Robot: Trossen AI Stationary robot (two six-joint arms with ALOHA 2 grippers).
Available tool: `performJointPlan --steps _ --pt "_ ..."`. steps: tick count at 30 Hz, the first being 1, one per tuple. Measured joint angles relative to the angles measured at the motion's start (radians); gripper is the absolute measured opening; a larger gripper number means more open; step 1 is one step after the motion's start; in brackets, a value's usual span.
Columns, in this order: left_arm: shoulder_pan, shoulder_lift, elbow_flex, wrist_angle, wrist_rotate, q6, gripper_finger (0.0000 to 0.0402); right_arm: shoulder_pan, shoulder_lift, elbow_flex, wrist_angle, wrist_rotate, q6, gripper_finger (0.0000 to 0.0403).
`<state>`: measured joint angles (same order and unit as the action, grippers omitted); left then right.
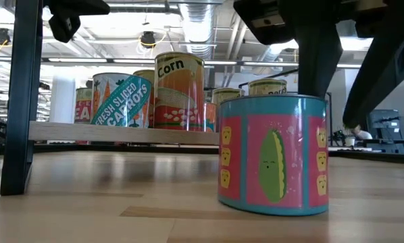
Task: Pick and place cans onto a shelf
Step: Put the canned peas on the shelf
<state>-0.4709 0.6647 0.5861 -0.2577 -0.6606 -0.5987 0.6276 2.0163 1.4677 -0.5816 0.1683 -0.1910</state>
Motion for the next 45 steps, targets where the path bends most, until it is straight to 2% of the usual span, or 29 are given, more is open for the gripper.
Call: performJointPlan --steps 4,9,11,15,19,25,28,34,45 --pt "0.000 0.000 0.000 0.001 0.000 -0.001 0.0000 -0.004 0.000 0.000 -0.005 -0.001 0.036 0.0097" --pt "0.000 0.000 0.000 0.003 -0.009 -0.005 0.0000 -0.020 -0.003 0.000 -0.008 -0.005 0.120 0.0027" --pt "0.000 0.000 0.000 0.004 -0.027 -0.005 0.0000 -0.025 -0.004 0.001 -0.017 -0.006 0.158 0.0011" --pt "0.000 0.000 0.000 0.015 -0.046 -0.006 0.0000 -0.035 -0.034 -0.003 -0.072 -0.016 0.252 0.0020" --pt "0.000 0.000 0.001 0.024 -0.048 -0.006 0.0000 -0.056 -0.122 -0.003 -0.130 -0.017 0.319 0.0007" --pt "0.000 0.000 0.001 0.026 -0.064 -0.006 0.0000 -0.160 -0.252 -0.002 -0.218 -0.077 0.461 0.0010" --pt "0.000 0.000 0.001 0.030 -0.087 0.007 0.0000 -0.226 -0.272 -0.002 -0.214 -0.066 0.466 0.0008" --pt "0.000 0.000 0.001 0.032 -0.088 0.011 0.0000 -0.329 -0.231 0.000 -0.194 -0.057 0.456 0.0010" --pt "0.000 0.000 0.001 0.031 -0.114 0.011 0.0000 -0.402 -0.212 -0.001 -0.165 -0.008 0.376 0.0011"
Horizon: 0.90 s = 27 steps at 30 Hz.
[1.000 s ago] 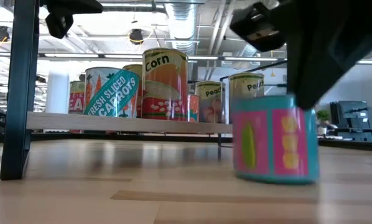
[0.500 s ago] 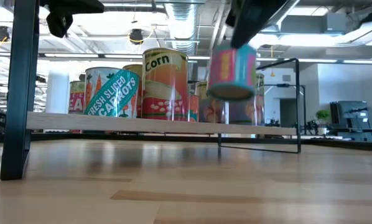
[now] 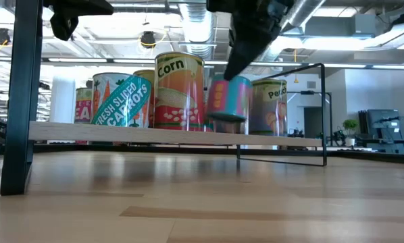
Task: Pick and place cans onto a shelf
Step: Put the canned peas on the shelf
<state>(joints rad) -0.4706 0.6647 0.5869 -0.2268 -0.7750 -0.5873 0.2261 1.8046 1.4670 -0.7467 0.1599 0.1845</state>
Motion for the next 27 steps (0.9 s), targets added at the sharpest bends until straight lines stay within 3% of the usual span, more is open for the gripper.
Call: performJointPlan --steps 27 --pt "0.000 0.000 0.000 0.001 -0.018 -0.001 0.0000 -0.050 0.001 -0.032 0.027 -0.058 -0.095 0.0011"
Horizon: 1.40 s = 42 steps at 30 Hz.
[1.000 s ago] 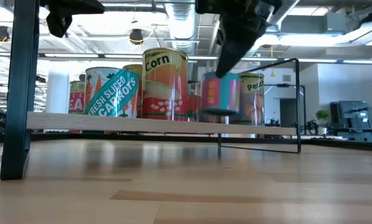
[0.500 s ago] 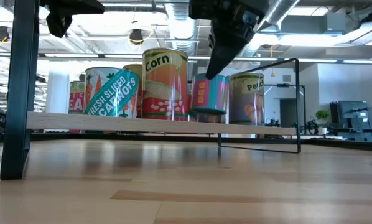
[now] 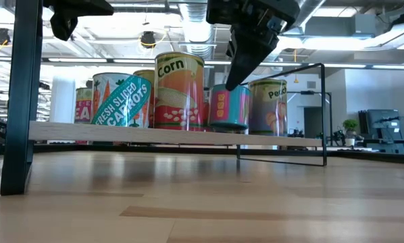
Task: Pick and place cans onto a shelf
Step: Put the canned peas on the shelf
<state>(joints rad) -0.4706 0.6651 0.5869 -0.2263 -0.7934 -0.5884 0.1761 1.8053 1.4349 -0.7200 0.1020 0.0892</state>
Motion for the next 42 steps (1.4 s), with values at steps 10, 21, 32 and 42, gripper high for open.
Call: performJointPlan --steps 10,21,32,42 --pt "0.000 0.000 0.000 0.001 0.000 0.000 0.0000 -0.008 0.023 0.003 0.010 -0.019 -0.022 0.0011" --pt "0.000 0.000 0.000 0.012 0.000 0.000 0.0000 0.029 0.053 0.006 0.006 -0.019 -0.019 0.0012" --pt "0.000 0.000 0.000 0.011 0.000 0.003 0.0000 0.018 0.056 0.032 -0.037 -0.028 -0.016 0.0012" --pt "0.000 0.000 0.000 0.011 0.000 0.005 0.0000 -0.003 0.056 0.032 -0.027 -0.025 -0.019 0.0016"
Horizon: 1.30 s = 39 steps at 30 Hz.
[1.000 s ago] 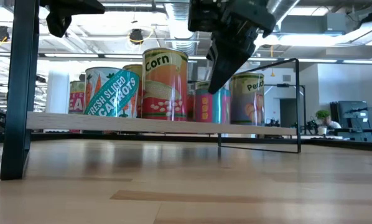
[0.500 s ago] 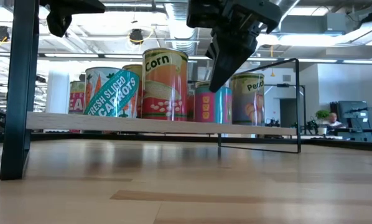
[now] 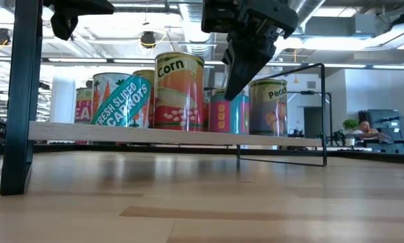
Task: Pick and place cans onto a shelf
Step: Put the canned peas on the shelf, then return to Home Position
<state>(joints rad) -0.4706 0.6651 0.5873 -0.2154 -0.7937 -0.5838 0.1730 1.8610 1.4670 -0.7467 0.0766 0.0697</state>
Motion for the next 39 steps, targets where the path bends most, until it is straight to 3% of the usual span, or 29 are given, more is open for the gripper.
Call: performJointPlan --steps 9,25,33,39 --pt "0.000 0.000 0.000 0.000 0.000 0.000 0.0000 -0.006 0.000 0.000 0.000 -0.001 -0.002 0.0058" --pt "0.000 0.000 0.000 0.000 0.036 0.005 0.0000 -0.005 -0.007 0.001 0.016 -0.002 -0.009 0.0062" --pt "0.085 0.000 0.000 0.001 0.166 0.051 0.0000 -0.006 -0.046 0.002 0.008 -0.011 -0.033 0.0061" --pt "0.221 0.000 0.000 0.045 0.315 0.134 0.0000 -0.031 -0.148 0.002 -0.022 -0.117 -0.053 0.0025"
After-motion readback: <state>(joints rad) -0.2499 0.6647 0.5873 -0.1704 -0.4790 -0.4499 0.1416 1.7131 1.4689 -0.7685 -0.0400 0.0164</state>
